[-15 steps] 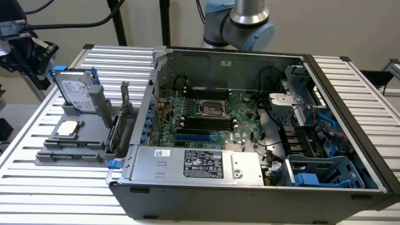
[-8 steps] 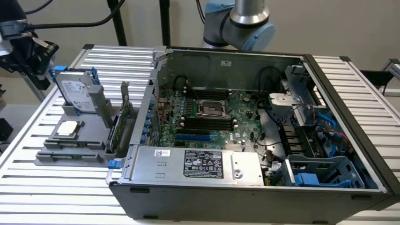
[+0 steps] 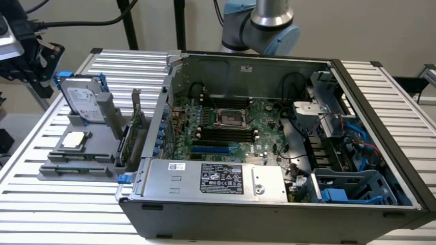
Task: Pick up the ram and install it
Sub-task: 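Pick up the ram and move it above insertion slot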
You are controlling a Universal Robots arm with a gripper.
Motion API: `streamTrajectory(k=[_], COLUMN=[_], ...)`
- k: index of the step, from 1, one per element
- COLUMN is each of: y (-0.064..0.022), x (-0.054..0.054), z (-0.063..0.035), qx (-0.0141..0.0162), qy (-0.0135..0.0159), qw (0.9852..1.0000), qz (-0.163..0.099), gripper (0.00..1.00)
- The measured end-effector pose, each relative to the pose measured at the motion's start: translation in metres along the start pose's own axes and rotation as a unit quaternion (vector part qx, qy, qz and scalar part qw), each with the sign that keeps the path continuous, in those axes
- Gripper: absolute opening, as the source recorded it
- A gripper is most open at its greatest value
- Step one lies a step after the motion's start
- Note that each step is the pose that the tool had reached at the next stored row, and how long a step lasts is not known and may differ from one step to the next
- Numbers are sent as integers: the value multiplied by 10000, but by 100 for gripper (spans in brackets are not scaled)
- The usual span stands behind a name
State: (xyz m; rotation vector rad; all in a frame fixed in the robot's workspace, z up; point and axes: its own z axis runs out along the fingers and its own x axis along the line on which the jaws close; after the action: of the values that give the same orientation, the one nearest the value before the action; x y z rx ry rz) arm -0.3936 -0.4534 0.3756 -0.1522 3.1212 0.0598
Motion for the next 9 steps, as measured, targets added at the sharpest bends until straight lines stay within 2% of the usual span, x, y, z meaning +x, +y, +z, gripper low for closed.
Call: streamTrajectory(k=[5,9], y=[0,0], x=[1,1], z=[0,0], qx=[10,19], qy=[19,34], qw=[9990,9967], qz=[-452,-816], gripper=[11,11])
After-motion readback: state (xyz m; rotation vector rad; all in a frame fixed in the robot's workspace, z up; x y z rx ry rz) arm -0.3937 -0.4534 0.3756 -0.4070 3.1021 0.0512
